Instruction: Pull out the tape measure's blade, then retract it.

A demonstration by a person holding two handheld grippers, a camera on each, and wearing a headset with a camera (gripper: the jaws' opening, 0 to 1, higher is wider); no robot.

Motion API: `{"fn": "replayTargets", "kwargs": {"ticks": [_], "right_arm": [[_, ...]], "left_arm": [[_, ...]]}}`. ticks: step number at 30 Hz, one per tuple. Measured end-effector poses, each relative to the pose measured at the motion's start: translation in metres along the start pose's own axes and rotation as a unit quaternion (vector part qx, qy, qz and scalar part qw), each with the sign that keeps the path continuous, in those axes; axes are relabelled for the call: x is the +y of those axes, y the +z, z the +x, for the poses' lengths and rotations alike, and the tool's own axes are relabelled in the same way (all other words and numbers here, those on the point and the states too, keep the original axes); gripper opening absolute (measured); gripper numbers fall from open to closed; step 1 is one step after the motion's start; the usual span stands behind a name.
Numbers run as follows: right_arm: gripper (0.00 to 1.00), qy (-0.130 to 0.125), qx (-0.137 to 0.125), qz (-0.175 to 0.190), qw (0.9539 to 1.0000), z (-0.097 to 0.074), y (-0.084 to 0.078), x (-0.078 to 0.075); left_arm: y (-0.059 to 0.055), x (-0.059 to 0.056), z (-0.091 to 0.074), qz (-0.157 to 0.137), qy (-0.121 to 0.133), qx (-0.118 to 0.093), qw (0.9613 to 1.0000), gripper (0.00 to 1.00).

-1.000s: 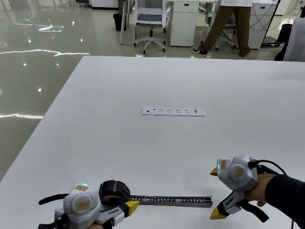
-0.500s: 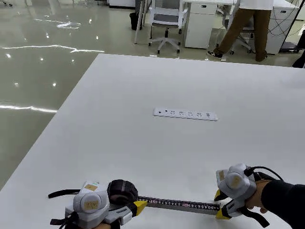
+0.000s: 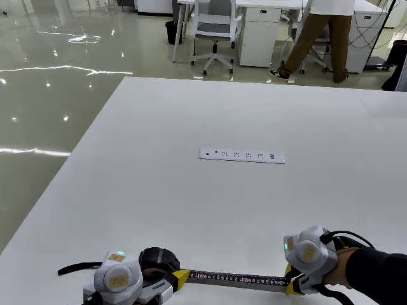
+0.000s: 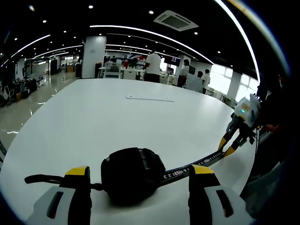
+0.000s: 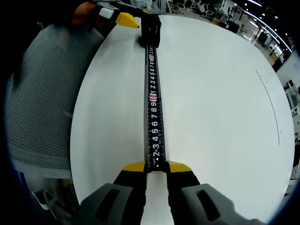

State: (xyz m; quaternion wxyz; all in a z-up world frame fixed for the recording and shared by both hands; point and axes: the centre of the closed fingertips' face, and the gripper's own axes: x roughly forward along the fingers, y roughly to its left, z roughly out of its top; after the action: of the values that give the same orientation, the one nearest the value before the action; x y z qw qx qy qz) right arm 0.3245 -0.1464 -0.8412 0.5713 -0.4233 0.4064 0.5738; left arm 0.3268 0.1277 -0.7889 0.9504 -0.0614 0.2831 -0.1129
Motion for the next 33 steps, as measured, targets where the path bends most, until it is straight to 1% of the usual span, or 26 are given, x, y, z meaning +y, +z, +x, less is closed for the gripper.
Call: {"fn": "replayTargets", "kwargs": {"ticks": [1,2,3,4,5,6,7,9,11,12,13,14,15,16,21,22,33], "right_arm": [[0.12,-0.003,0.006,-0.002,1.0000,0.001,0.000,0.000],[0.12,-0.003,0.011,-0.009,0.9999,0.002,0.000,0.000],[0.11,-0.001,0.015,-0.024,0.9996,0.002,0.000,0.000],[0.11,-0.001,0.016,-0.020,0.9997,0.002,0.001,0.001],[0.11,-0.001,0.017,-0.017,0.9997,0.002,0.000,0.000],[0.11,0.000,0.017,-0.014,0.9997,0.002,0.000,0.000],[0.11,0.000,0.016,-0.009,0.9998,0.001,0.000,-0.001],[0.11,0.001,0.013,0.010,0.9999,0.001,-0.001,-0.002],[0.11,0.001,0.013,0.014,0.9998,0.002,-0.001,-0.002],[0.11,0.000,0.014,0.017,0.9998,0.002,-0.001,-0.002],[0.11,0.000,0.014,0.015,0.9998,0.002,-0.001,-0.002],[0.11,0.000,0.015,0.014,0.9998,0.002,-0.001,-0.001],[0.11,-0.001,0.014,0.015,0.9998,0.001,-0.001,-0.002],[0.11,-0.001,0.012,0.016,0.9998,0.001,-0.002,-0.001],[0.11,-0.002,0.004,0.021,0.9998,0.000,-0.001,-0.002],[0.11,-0.003,0.003,0.024,0.9997,0.001,-0.001,-0.002],[0.11,-0.002,-0.010,0.036,0.9993,0.001,0.001,-0.003]], "left_arm": [[-0.004,0.001,0.002,-0.007,0.005,0.007,0.9999,0.81],[-0.005,0.001,0.004,-0.012,0.006,0.009,0.9999,0.80],[-0.006,0.001,0.005,-0.012,0.007,0.010,0.9999,0.77],[-0.008,0.001,0.007,-0.019,0.013,0.013,0.9997,0.74],[-0.007,0.004,0.008,-0.044,0.025,0.008,0.9987,0.70],[-0.007,0.004,0.009,-0.054,0.031,0.008,0.9981,0.68],[-0.004,0.004,0.011,-0.054,0.030,0.002,0.9981,0.69],[-0.004,0.006,0.012,-0.060,0.037,0.001,0.9975,0.69],[-0.005,0.007,0.014,-0.058,0.042,0.006,0.9974,0.69],[-0.007,0.009,0.014,-0.051,0.048,0.011,0.9975,0.66],[-0.010,0.014,0.013,-0.025,0.063,0.024,0.9974,0.60],[-0.008,0.009,0.015,-0.010,0.046,0.022,0.9986,0.60],[-0.008,0.011,0.014,-0.026,0.056,0.023,0.9978,0.60],[-0.008,0.011,0.014,-0.029,0.056,0.029,0.9976,0.59],[-0.011,0.011,0.016,-0.028,0.066,0.045,0.9964,0.57],[-0.011,0.013,0.015,-0.031,0.066,0.045,0.9963,0.56],[-0.013,0.014,0.014,-0.032,0.053,0.048,0.9969,0.56]]}}
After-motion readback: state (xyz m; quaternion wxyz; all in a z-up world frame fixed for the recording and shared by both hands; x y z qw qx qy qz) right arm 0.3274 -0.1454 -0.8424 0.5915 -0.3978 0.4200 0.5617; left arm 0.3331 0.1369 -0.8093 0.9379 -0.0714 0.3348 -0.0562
